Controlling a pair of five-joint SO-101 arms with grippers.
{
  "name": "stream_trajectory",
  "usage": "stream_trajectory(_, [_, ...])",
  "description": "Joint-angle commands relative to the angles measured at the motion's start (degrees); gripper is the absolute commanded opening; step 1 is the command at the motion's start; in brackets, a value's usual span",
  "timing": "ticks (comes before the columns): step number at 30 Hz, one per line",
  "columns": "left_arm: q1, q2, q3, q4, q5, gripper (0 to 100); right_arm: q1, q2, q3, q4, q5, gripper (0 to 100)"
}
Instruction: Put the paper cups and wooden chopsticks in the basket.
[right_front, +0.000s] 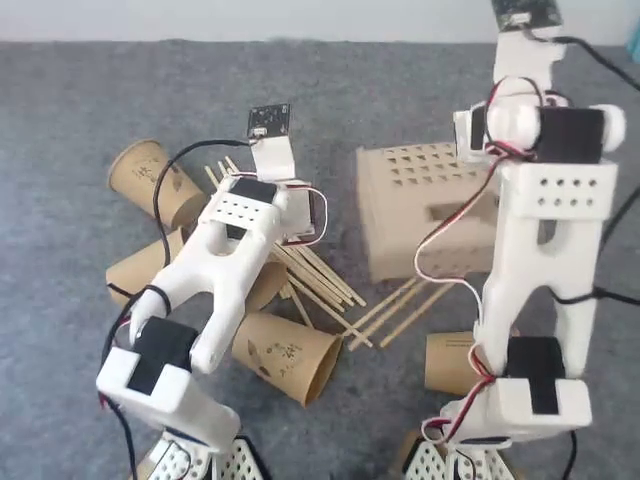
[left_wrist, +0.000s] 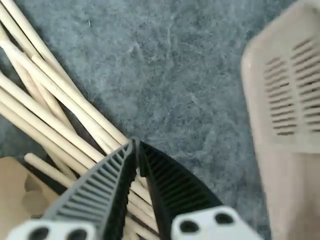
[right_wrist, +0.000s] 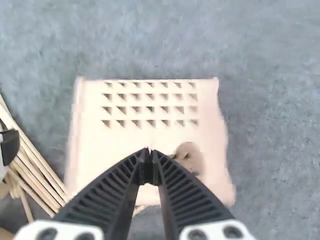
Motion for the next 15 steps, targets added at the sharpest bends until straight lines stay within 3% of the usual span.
stream_trajectory(1, [-0.2, -3.5, -0.5, -1.7, 0.1, 1, 4.2, -3.4, 2.5, 1.4, -2.3, 0.9])
stream_trajectory(6, [0.4, -7.4, -3.0, 1.2, 0.4, 1, 17.7, -3.3, 10.6, -4.9, -5.0, 0.9])
stream_trajectory(9, [3.7, -11.9, -5.8, 5.0, 2.3, 1, 24.2, -1.9, 17.4, -11.9, -2.9, 0.9])
stream_trajectory(15, [14.5, -16.2, -7.9, 7.8, 7.7, 1, 26.1, 6.0, 25.0, -20.6, -1.1, 0.9])
